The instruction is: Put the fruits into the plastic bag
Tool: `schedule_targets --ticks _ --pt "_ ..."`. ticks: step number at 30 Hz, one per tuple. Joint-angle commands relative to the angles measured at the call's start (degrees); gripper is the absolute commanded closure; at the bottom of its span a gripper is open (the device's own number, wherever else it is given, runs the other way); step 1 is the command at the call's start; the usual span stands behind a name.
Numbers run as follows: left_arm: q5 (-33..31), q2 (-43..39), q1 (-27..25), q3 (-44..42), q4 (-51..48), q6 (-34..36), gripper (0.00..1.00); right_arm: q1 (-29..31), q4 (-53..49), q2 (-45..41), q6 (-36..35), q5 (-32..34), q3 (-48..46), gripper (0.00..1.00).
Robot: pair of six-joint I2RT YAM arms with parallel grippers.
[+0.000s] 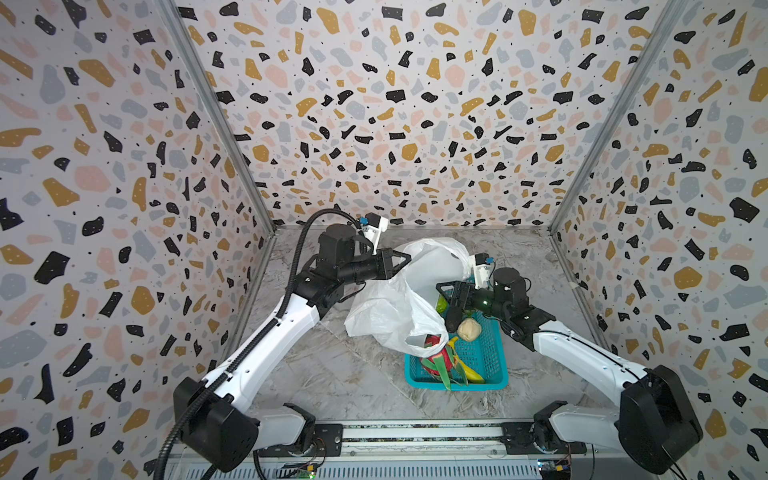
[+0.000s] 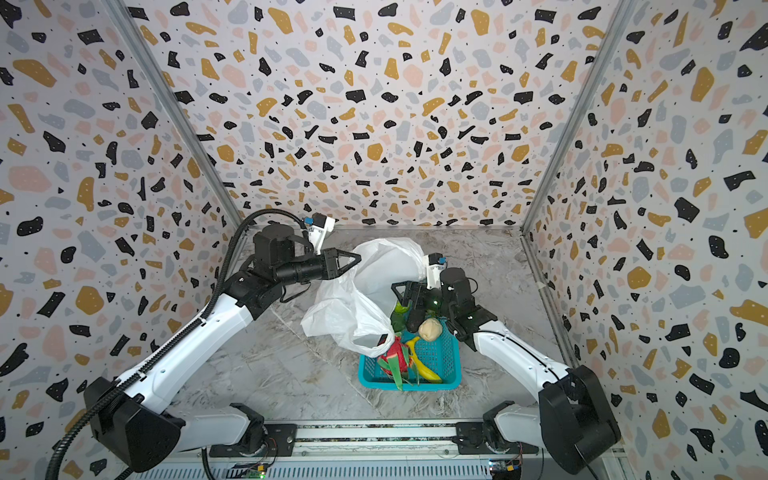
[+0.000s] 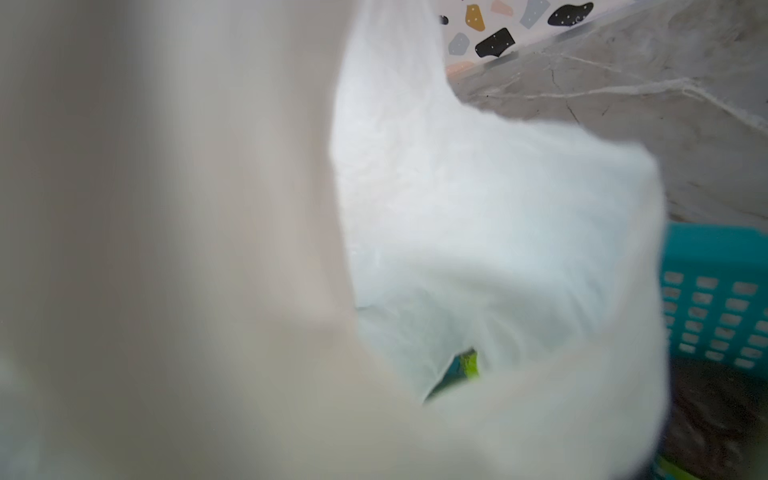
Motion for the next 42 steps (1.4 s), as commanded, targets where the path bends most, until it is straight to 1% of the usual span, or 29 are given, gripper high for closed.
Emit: schedule_targets --ticks 1,7,13,16,18,19,20,23,25,27,28,30,32,34,35,36,38,39,41,42 --pt "1.6 -1.03 0.52 1.02 3.04 -2.16 1.0 0.57 6.25 0.75 3.77 1.74 -0.4 0.1" --pt "2.13 -1.53 0.81 0.63 4.08 -2.87 1.0 0.81 9.07 3.9 3.95 1.92 0.02 0.1" --pt "3.35 -1.92 1.06 0.54 5.85 -4.46 1.0 0.82 16.58 7.03 4.01 3.27 -0.46 0.1" --pt "3.86 -2.35 1.25 0.33 6.67 -5.24 1.0 0.84 20.8 8.98 3.69 2.94 -0.18 0.11" --pt "4.08 -2.73 1.34 -0.21 7.44 -5.91 1.0 0.9 23.02 10.56 3.93 2.1 0.14 0.15" --pt "4.24 -2.93 1.42 -0.62 7.98 -6.22 1.0 0.88 23.92 11.29 4.16 1.4 0.33 0.23" --pt "4.22 -3.14 1.58 -0.9 8.21 -6.4 1.0 0.93 24.86 11.9 4.45 0.81 0.43 0.35" --pt "3.06 -3.74 2.52 -1.72 7.04 -5.62 1.0 0.92 25.63 12.55 4.79 -1.06 0.67 0.79" --pt "1.54 -4.1 3.69 -1.99 4.76 -3.97 1.0 0.84 23.9 12.01 3.55 -2.52 1.52 1.0" --pt "-0.81 -4.42 5.27 -2.21 1.07 -1.68 1.0 0.84 19.43 10.64 1.2 -3.47 3.41 1.0" --pt "-3.24 -4.72 6.05 -2.18 -1.28 0.15 1.0 0.84 15.78 9.72 -0.62 -3.92 5.09 1.0" --pt "-10.36 -5.33 7.13 -1.84 -7.38 4.27 1.0 0.84 5.95 8.46 -5.43 -5.4 9.64 1.0" --pt "-15.68 -5.86 8.22 -2.08 -10.89 6.56 1.0 0.74 -3.2 7.83 -9.67 -6.72 14.14 1.0" --pt "-22.68 -6.06 8.35 -1.41 -15.14 9.52 1.0 -0.15 -11.65 7.75 -12.52 -9.3 18.08 1.0" --pt "-27.32 -6.08 8.4 -0.75 -17.43 11.04 1.0 -1.02 -15.29 8.02 -13.4 -11.25 19.92 1.0" --pt "-31.79 -6.14 8.4 -0.19 -19.29 12.1 1.0 -1.88 -18.04 8.22 -13.82 -13.38 21.18 1.0" --pt "-43.18 -6.68 8.4 0.91 -22.85 13.31 1.0 -4.1 -22.94 8.72 -14.32 -17.64 23.51 1.0" --pt "-47.15 -7.19 8.4 1.25 -23.64 13.72 1.0 -4.85 -24.76 8.77 -14.68 -18.92 24.33 1.0" --pt "-55.86 -8.69 8.43 1.92 -24.51 14.38 1.0 -5.98 -28.29 8.72 -15.98 -19.73 25.81 1.0" --pt "-58.32 -9.45 8.4 2.39 -24.61 14.6 1.0 -6.21 -29.49 8.56 -16.77 -19.78 26.37 1.0"
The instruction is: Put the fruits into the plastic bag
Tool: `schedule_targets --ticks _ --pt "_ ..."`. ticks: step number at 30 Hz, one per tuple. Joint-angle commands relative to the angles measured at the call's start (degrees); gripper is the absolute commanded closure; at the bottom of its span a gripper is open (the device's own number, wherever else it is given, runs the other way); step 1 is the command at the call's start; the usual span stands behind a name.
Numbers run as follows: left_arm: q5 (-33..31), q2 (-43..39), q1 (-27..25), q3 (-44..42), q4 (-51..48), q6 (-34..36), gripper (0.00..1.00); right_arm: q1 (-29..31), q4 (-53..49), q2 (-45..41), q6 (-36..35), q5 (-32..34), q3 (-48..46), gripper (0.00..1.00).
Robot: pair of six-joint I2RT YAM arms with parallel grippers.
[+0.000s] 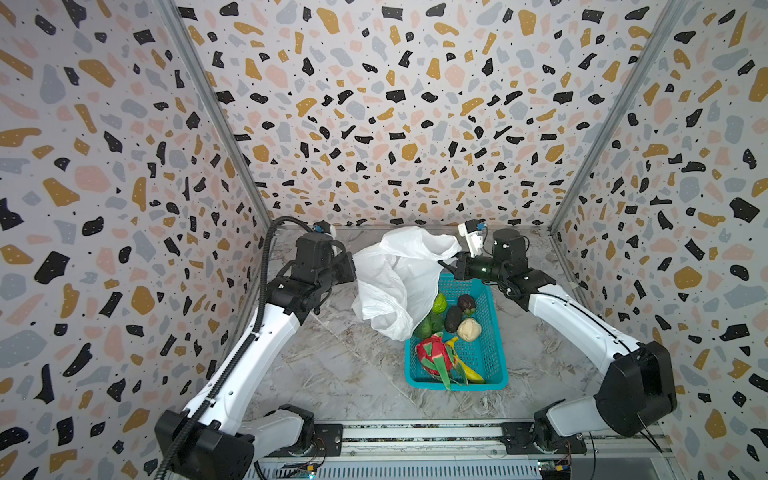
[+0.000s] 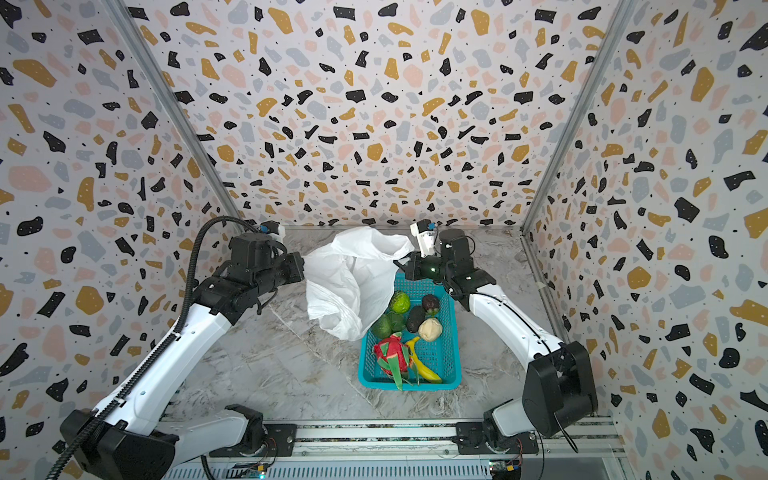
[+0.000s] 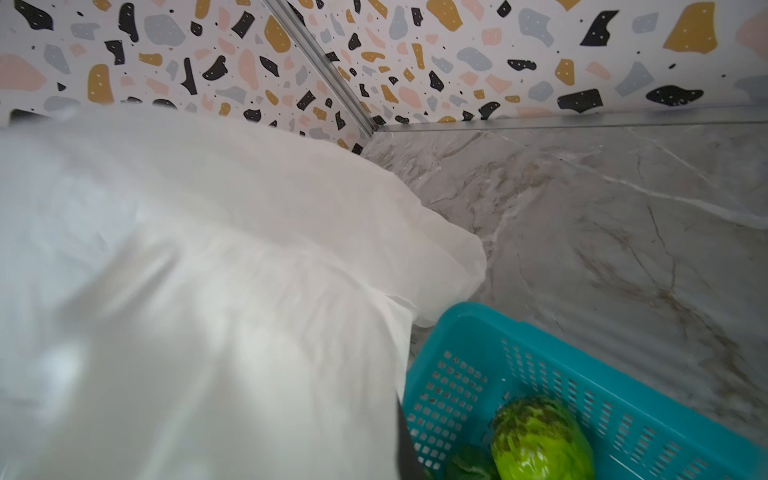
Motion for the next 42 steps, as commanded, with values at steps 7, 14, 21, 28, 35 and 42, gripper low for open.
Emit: schedule_targets --ticks 7,14,21,28,35,42 --pt "-0.58 -2.66 0.22 13.23 -4.59 6.55 1.0 -1.8 -14.5 1.14 -4.49 -6.9 5.13 1.0" --pt "19.26 -2.82 0.23 16.57 -3.79 -2.69 1.0 -1.27 -15.13 4.25 -3.76 -13.72 7.96 1.0" --pt "16.7 -3.01 0.24 18.01 -6.55 -4.7 1.0 -1.27 -25.95 7.4 -10.88 -13.66 13.05 1.0" --pt "4.51 -0.02 0.21 14.09 -10.67 -1.35 1.0 -1.21 -28.62 8.63 -11.5 -7.39 13.73 1.0" --pt "-1.16 0.42 2.17 3.43 -3.38 -4.11 1.0 0.09 -26.99 10.26 -9.8 -1.03 12.43 1.0" --pt "10.23 0.51 8.53 -5.12 5.39 -8.45 1.0 0.2 -24.13 14.54 -7.74 6.01 10.12 1.0"
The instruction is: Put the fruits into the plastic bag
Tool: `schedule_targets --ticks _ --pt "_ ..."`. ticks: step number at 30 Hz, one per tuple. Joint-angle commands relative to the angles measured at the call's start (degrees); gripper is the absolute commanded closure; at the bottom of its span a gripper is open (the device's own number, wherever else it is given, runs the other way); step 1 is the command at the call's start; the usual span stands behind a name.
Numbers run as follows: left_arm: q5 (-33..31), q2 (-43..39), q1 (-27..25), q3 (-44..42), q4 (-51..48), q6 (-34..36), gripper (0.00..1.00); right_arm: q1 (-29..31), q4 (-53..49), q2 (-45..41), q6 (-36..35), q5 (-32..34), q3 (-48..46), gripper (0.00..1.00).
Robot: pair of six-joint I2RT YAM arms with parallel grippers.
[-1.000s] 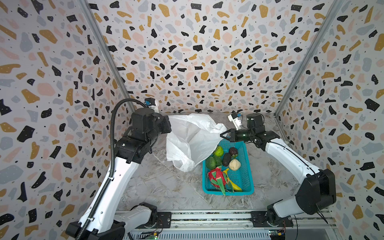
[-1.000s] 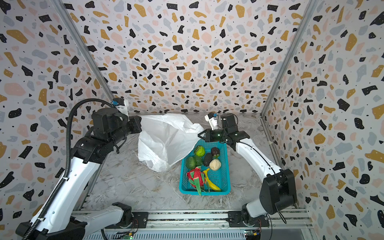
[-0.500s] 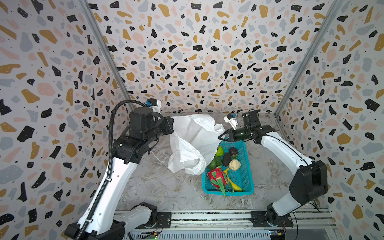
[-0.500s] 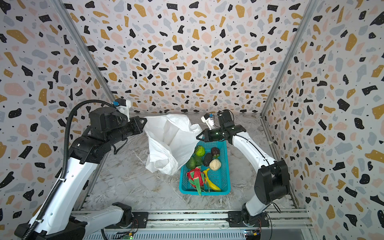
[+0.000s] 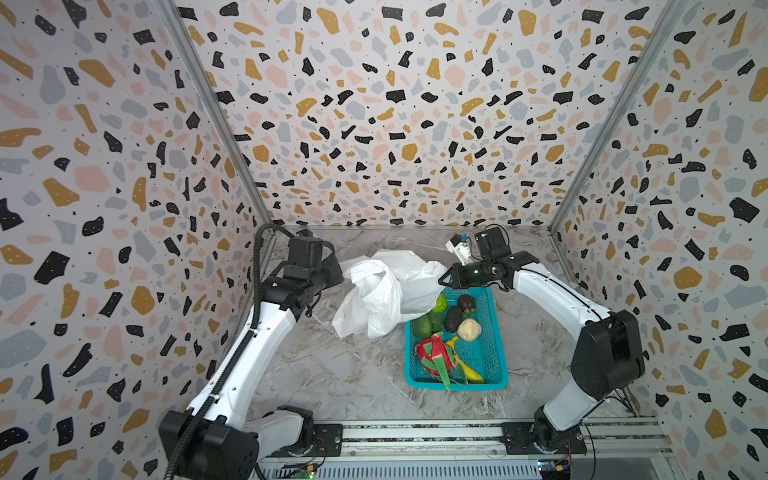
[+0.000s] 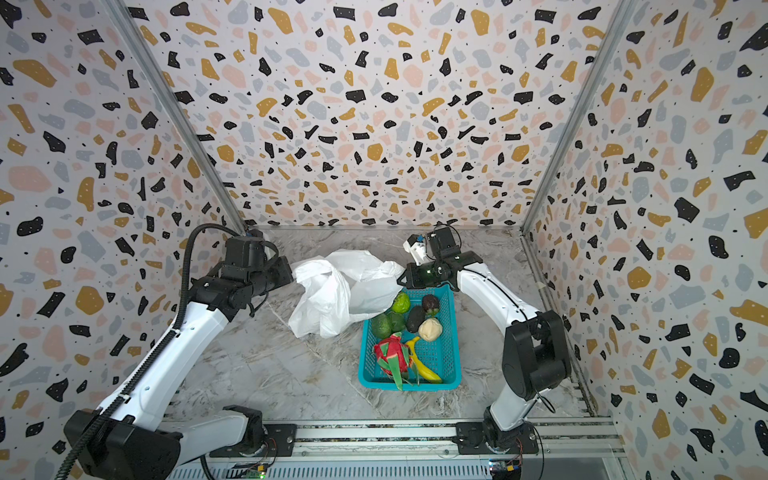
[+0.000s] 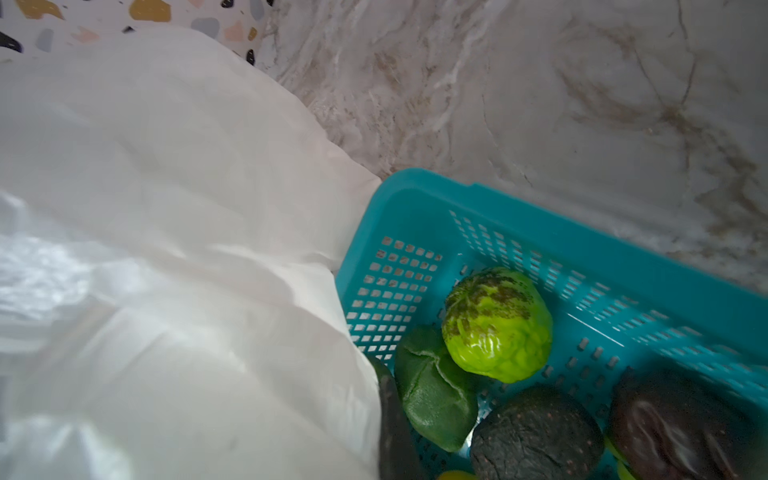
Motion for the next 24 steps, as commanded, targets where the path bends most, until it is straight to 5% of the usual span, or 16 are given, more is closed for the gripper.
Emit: schedule_targets --ticks 1,9,11,13,17,19,24 --pt "7.31 -0.74 2.08 -2.78 8.22 -3.65 1.0 0.02 0.74 1.66 1.64 6.21 -0.69 1.0" --pt "11.57 -1.87 2.81 -3.1 9.75 -3.12 1.0 0.02 2.06 0.2 1.81 11.04 -0.8 0.99" --pt "11.66 -2.14 2.81 -3.26 9.59 -2.78 1.0 0.02 4.27 -2.62 1.85 9.28 -1.92 0.9" --pt "12.46 -2.31 2.81 -3.86 10.17 -2.86 1.0 0.02 6.79 -6.09 2.58 7.81 -3.54 0.65" --pt "13.5 -2.47 2.81 -4.86 10.99 -3.19 1.0 -0.15 10.82 -13.56 4.18 7.93 -7.26 0.35" --pt "13.77 -2.5 2.76 -5.08 11.19 -3.3 1.0 -0.43 12.14 -17.4 4.36 8.2 -9.05 0.25" --pt "14.46 -2.2 2.75 -5.43 11.81 -3.67 1.0 -1.87 13.7 -25.89 4.53 10.07 -13.17 0.21"
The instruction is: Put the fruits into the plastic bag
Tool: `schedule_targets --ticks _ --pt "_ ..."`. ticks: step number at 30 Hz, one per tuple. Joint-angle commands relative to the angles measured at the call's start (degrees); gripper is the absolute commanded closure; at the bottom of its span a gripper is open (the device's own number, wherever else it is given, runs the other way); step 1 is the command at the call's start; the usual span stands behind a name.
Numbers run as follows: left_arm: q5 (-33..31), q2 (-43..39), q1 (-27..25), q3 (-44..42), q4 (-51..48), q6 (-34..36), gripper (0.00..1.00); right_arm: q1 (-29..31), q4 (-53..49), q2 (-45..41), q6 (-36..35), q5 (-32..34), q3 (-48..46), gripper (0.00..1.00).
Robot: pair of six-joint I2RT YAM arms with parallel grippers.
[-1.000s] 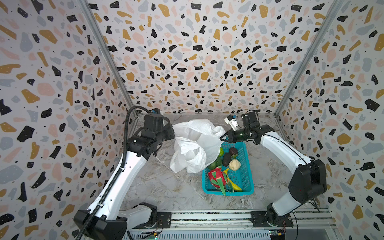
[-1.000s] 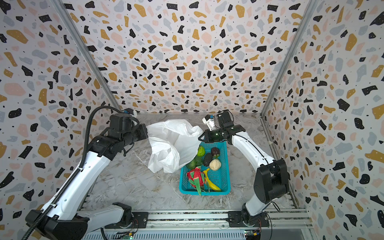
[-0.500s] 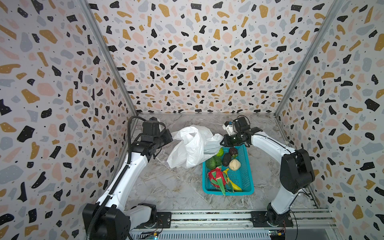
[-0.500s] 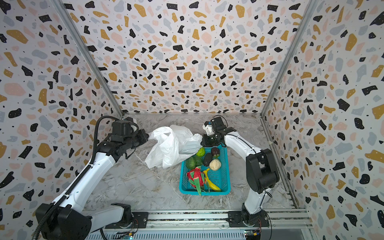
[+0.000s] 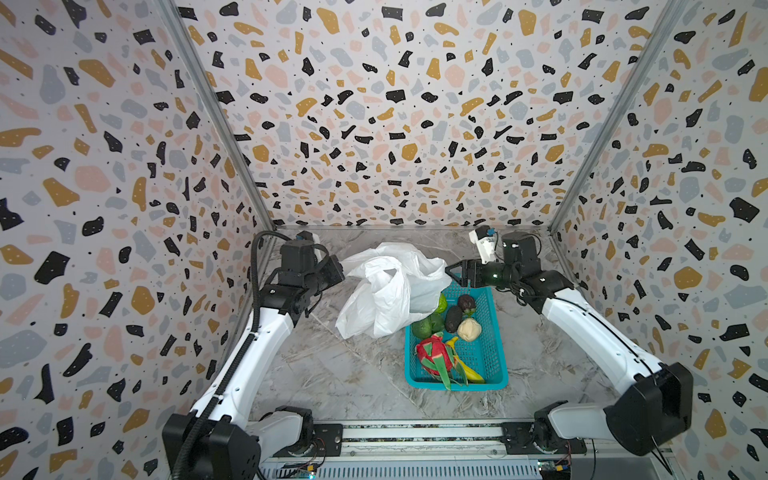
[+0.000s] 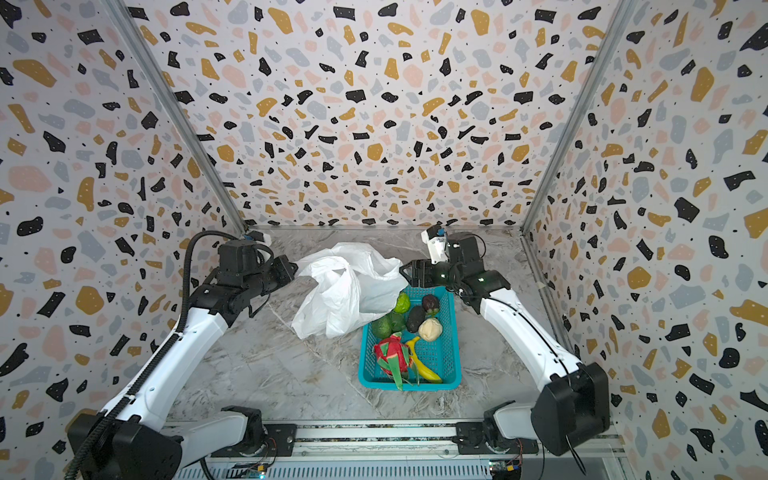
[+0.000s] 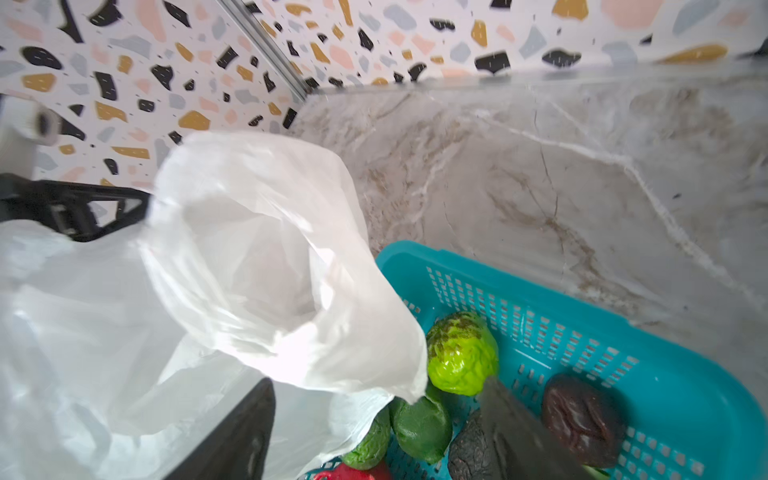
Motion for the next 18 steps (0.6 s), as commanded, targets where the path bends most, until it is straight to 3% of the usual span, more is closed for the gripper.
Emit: schedule_targets --ticks 1,10,15,18 --pt "1.52 -0.75 0.12 -0.84 2.77 -0.24 1.0 -1.12 2.34 -5.51 0.45 2.47 -2.96 0.21" --pt "1.9 -0.65 0.12 -1.5 3.28 -0.68 1.0 -4.48 3.05 -17.17 6.83 17.41 -14.73 0.18" --pt "2.17 -0.4 0.12 -1.73 3.64 -0.96 1.0 -3.35 -0.88 -14.95 8.27 14.54 -18.81 0.2" --pt "2.31 -0.22 0.17 -1.72 3.81 -1.03 1.0 0.01 -2.62 -13.57 8.28 16.18 -21.12 0.2"
